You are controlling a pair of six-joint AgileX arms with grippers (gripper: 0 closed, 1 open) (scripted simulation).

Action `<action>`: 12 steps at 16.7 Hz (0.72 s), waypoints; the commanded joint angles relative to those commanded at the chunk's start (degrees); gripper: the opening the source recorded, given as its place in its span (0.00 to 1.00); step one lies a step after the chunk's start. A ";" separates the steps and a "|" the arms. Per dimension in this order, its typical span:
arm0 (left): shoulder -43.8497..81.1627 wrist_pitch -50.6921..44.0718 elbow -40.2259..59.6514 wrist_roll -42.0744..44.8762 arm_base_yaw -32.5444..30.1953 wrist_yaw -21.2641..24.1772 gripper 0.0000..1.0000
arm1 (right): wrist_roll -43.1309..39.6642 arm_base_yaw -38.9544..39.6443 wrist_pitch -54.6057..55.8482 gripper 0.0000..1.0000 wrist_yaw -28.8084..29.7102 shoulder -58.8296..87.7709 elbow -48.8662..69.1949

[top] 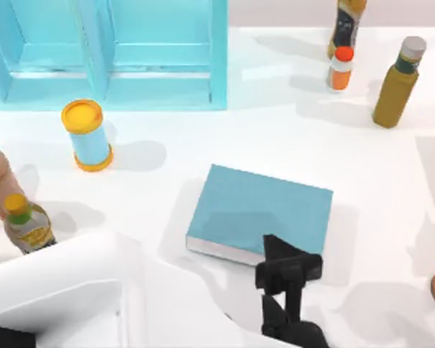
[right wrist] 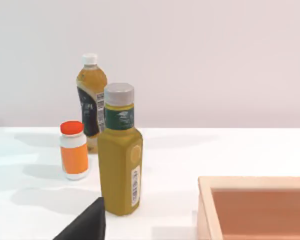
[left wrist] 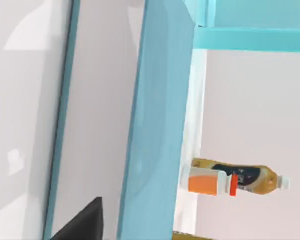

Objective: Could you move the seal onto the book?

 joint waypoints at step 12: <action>0.24 -16.84 1.56 -14.79 -5.66 -1.08 1.00 | 0.00 0.00 0.00 1.00 0.00 0.00 0.00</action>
